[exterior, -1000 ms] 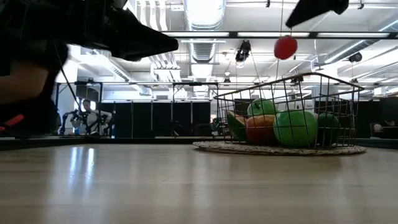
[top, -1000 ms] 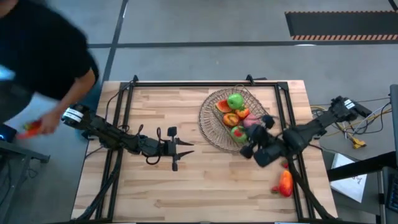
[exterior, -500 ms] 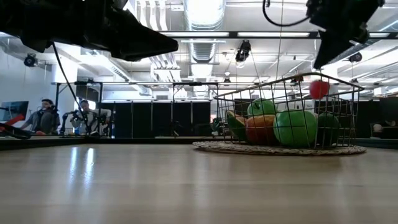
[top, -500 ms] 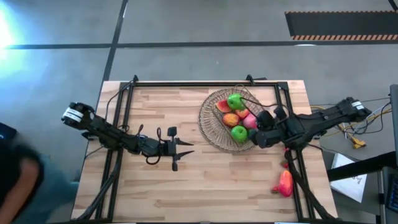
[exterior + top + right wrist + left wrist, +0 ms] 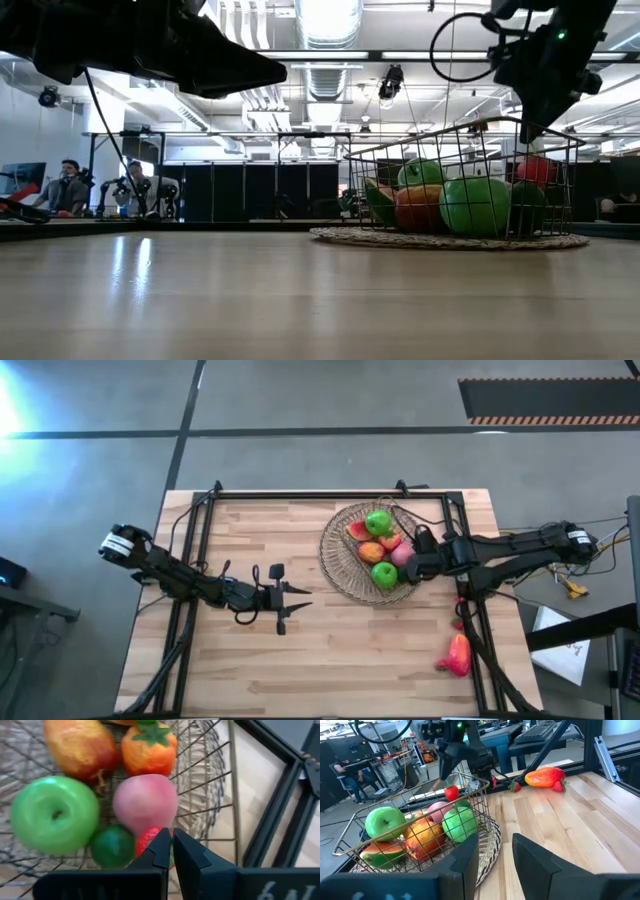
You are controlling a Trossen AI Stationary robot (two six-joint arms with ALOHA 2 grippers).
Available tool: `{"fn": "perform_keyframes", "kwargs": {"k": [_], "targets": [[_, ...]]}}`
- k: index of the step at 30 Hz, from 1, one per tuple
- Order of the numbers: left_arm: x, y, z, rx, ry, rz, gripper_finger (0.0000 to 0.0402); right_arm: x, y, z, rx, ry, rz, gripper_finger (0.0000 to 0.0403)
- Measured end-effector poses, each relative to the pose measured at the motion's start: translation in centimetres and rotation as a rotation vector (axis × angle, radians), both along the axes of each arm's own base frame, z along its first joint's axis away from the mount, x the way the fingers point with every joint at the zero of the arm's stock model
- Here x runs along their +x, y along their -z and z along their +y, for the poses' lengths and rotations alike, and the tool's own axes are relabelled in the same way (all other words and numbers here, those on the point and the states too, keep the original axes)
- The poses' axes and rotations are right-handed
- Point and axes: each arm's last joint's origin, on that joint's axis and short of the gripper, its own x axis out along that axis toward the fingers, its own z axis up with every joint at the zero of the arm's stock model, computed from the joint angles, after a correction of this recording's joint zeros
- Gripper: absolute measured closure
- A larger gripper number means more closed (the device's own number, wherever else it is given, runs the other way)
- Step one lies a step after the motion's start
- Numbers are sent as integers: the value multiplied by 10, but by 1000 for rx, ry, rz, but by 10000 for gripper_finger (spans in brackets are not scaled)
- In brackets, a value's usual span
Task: Build produce basket
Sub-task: Put the bottom left red strawberry into the gold mesh basket
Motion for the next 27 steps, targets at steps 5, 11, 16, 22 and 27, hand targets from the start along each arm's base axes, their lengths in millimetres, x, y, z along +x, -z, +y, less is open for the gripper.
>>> {"fn": "perform_keyframes", "kwargs": {"k": [5, 11, 16, 22, 27], "targets": [[0, -1, 0, -2, 0, -5, 300, 7, 1, -13, 31, 16, 40, 393], [1, -1, 0, -3, 0, -9, 300, 15, 15, -25, 83, 24, 147, 393], [1, -1, 0, -3, 0, -9, 300, 23, 25, -27, 83, -9, 222, 390], [1, -1, 0, -3, 0, -9, 300, 27, 30, -27, 82, -15, 246, 387], [1, -1, 0, -3, 0, -9, 300, 25, 24, -27, 83, -20, 219, 345]]}}
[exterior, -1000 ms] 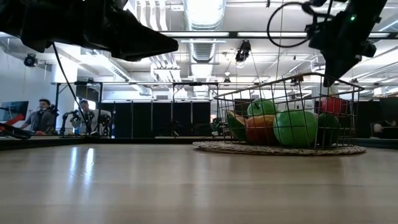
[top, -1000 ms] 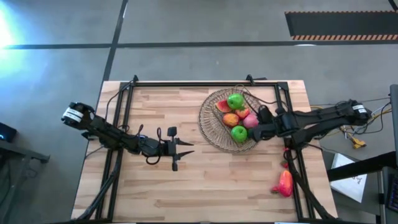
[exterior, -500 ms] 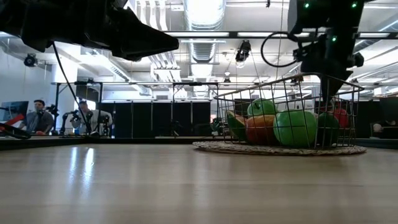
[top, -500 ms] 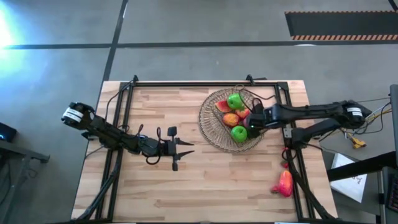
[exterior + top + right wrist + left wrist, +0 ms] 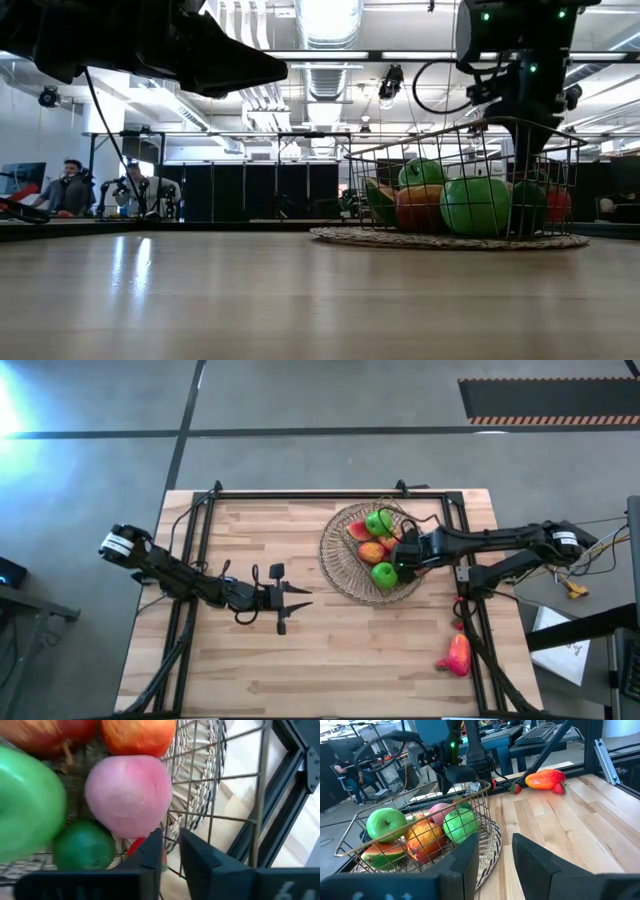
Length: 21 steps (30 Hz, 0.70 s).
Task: Build produce basket
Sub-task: Put the bottom left red strawberry into the gold mesh basket, then put the top red strawberry into the gold mesh basket
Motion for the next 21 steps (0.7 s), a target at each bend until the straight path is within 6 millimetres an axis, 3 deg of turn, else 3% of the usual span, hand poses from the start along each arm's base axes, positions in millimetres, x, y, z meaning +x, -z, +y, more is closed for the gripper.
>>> {"fn": "perform_keyframes", "kwargs": {"k": [6, 11, 17, 21], "targets": [[0, 0, 0, 0, 0, 0, 300, 1, -28, 0, -12, -17, -116, 268], [0, 0, 0, -16, -1, -2, 300, 6, -54, 13, -17, -80, -223, 255], [0, 0, 0, -24, -2, -2, 300, 15, -68, 70, 53, -295, -359, 274], [0, 1, 0, -23, -2, 0, 300, 2, -67, 120, 150, -362, -391, 291]]}}
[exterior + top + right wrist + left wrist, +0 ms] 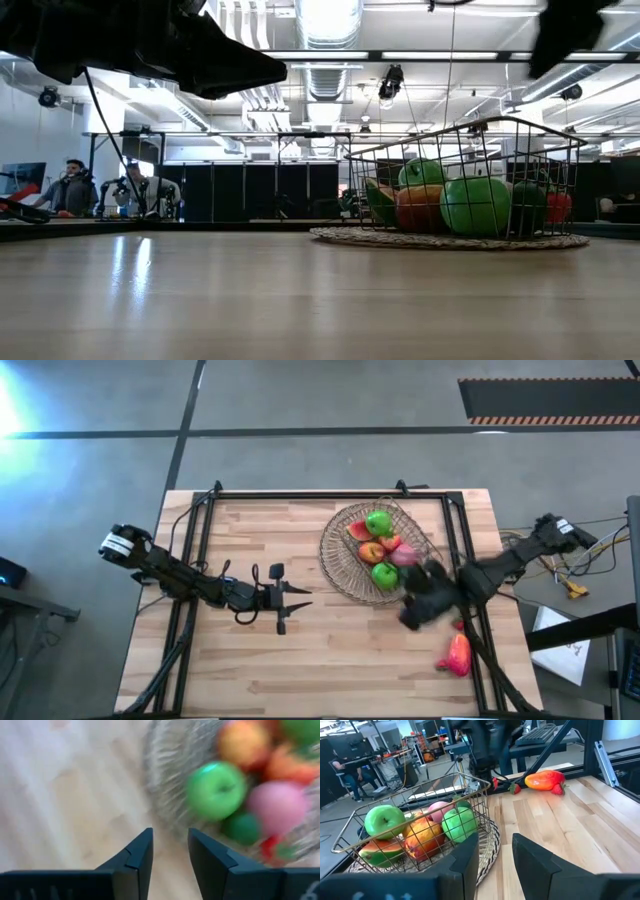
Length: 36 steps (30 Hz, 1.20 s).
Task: Build produce basket
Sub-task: Put the top red strawberry into the gold mesh basket
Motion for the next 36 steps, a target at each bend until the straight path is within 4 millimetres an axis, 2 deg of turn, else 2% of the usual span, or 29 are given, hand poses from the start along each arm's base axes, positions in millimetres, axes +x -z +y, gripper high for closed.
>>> {"fn": "perform_keyframes", "kwargs": {"k": [3, 6, 10, 15, 18, 23, 29, 36], "targets": [[0, 0, 0, -2, 0, 0, 300, -16, 8, 31, 65, 5, -2, 304], [0, 0, 0, -2, 0, 0, 300, -30, 18, 51, 102, 51, 27, 318], [0, 0, 0, -2, -2, 0, 300, -47, 30, 61, 96, 189, 171, 336], [0, 0, 0, -1, -2, 0, 300, -52, 45, 55, 33, 364, 425, 339], [0, 0, 0, 1, -1, 0, 300, -50, 55, 50, 32, 365, 499, 320], [0, 0, 0, 1, -1, -1, 300, -54, 81, 30, 62, 421, 703, 282], [0, 0, 0, 1, -1, 0, 300, -51, 104, 11, 114, 440, 733, 248], [0, 0, 0, 1, -1, 0, 300, -57, 119, 0, 137, 494, 817, 254]]}}
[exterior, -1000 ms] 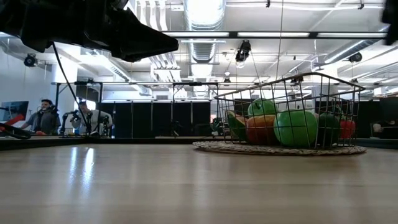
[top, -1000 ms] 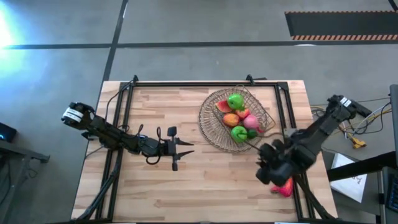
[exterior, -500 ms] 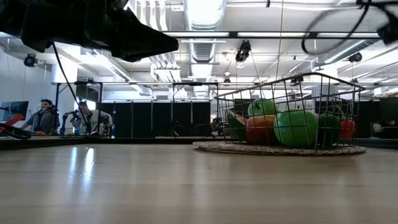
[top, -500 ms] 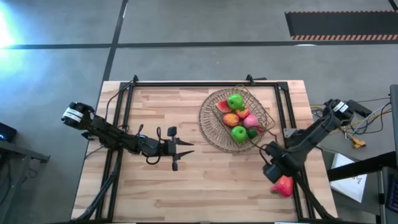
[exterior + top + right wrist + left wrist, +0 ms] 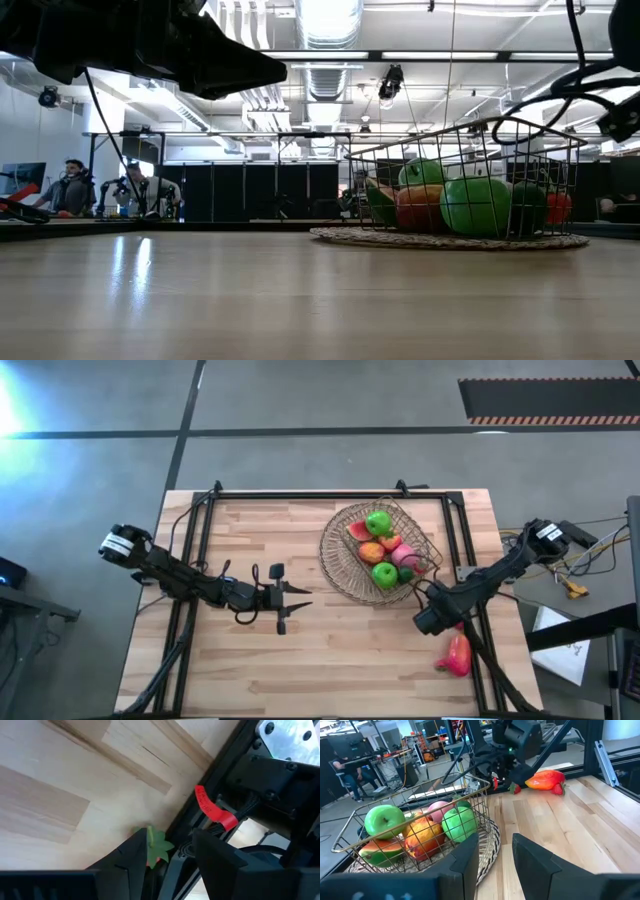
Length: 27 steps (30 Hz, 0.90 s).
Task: Build produce basket
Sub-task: Put the top red strawberry into the gold mesh basket
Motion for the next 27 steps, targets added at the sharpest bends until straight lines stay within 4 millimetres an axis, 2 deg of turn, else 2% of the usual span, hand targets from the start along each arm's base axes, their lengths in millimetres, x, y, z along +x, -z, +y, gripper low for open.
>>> {"fn": "perform_keyframes", "kwargs": {"k": [5, 9, 17, 27], "targets": [[0, 0, 0, 0, 0, 2, 300, 4, 3, 3, 44, 8, -51, 269], [0, 0, 0, -1, 0, 2, 300, 4, 17, 4, 90, 17, -47, 275], [0, 1, 0, 1, 0, 9, 300, 5, 36, 5, 48, 10, 43, 284], [0, 1, 0, 1, 0, 9, 300, 6, 47, 9, 107, 10, 161, 354]]}}
